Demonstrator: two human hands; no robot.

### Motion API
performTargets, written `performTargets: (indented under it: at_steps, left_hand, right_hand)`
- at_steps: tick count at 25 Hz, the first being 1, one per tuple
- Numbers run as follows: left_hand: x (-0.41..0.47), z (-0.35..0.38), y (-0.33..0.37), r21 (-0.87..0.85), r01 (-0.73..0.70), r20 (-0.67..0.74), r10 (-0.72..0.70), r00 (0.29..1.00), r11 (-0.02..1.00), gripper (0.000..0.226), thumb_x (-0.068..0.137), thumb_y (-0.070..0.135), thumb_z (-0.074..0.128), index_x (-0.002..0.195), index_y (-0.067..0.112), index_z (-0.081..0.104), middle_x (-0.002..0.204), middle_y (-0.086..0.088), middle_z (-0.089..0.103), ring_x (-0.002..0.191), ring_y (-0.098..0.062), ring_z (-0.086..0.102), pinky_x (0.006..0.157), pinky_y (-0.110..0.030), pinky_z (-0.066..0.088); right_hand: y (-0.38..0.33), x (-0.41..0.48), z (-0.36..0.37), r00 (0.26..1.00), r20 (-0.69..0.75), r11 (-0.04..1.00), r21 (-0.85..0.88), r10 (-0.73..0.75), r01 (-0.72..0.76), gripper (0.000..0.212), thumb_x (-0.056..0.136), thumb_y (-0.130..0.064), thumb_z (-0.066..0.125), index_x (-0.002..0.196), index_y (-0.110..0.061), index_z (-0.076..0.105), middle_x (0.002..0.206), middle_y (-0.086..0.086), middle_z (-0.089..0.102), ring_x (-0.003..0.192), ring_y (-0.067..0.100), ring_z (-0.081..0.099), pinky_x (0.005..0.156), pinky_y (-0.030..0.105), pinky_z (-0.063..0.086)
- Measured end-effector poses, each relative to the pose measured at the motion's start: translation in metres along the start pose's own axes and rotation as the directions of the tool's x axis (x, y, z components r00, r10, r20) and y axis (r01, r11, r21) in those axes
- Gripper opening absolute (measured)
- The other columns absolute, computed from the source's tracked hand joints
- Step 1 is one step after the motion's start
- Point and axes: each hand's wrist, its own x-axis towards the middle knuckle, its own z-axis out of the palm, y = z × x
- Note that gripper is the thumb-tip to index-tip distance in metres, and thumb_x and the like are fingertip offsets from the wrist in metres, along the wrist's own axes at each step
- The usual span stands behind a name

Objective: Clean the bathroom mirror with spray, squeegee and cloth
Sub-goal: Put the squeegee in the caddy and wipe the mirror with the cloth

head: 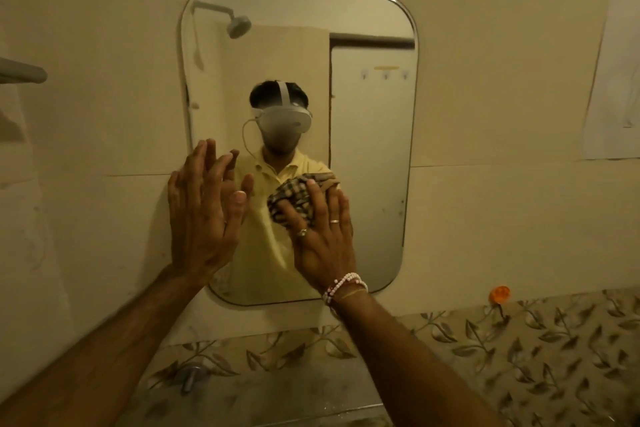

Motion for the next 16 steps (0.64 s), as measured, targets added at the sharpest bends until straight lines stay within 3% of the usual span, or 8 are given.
performTargets:
  at_steps: [4,10,13,16]
  left_hand:
    - [-0.002,0.019,0.011,0.024,-0.062,-0.016,0.062,0.998,0.998,0.058,0.104,0.046,0.035,0.157,0.022,0.037,0.172,-0.009,0.014,0.159,-0.028,0.017,0.122,-0.065,0.017]
    - [-0.024,0.025,0.006,0.056,-0.07,-0.027,0.072,0.997,0.996,0.058,0.104,0.046,0.035,0.157,0.023,0.037,0.172,-0.01,0.015,0.159,-0.029,0.016,0.125,-0.062,0.012]
    - [-0.037,0.014,-0.001,0.087,-0.042,-0.013,0.043,0.999,0.995,0.057,0.105,0.048,0.033,0.156,0.022,0.039,0.171,-0.012,0.018,0.158,-0.031,0.019,0.123,-0.065,0.012]
    - [-0.039,0.002,-0.007,0.125,-0.018,-0.012,0.019,1.0,0.992,0.059,0.105,0.05,0.031,0.155,0.019,0.041,0.17,-0.016,0.021,0.158,-0.032,0.019,0.123,-0.066,0.013]
  right_hand:
    - [0.056,-0.002,-0.017,0.963,-0.142,0.973,0.017,0.229,-0.229,0.052,0.095,-0.035,0.054,0.146,-0.034,0.042,0.162,0.012,0.016,0.151,0.038,0.011,0.122,0.056,0.005]
    - [0.077,-0.045,-0.017,0.837,-0.213,0.864,0.107,0.504,-0.492,0.048,0.101,-0.04,0.033,0.147,-0.027,0.038,0.159,0.02,0.021,0.149,0.037,0.017,0.118,0.061,0.018]
    - [0.052,-0.068,-0.004,0.824,-0.151,0.837,0.148,0.546,-0.527,0.049,0.101,-0.038,0.036,0.149,-0.031,0.032,0.161,0.019,0.016,0.151,0.036,0.01,0.12,0.06,0.015]
    - [0.018,-0.071,0.008,0.86,-0.097,0.859,0.176,0.5,-0.48,0.051,0.1,-0.04,0.037,0.15,-0.036,0.029,0.161,0.016,0.011,0.15,0.043,0.007,0.12,0.06,0.013]
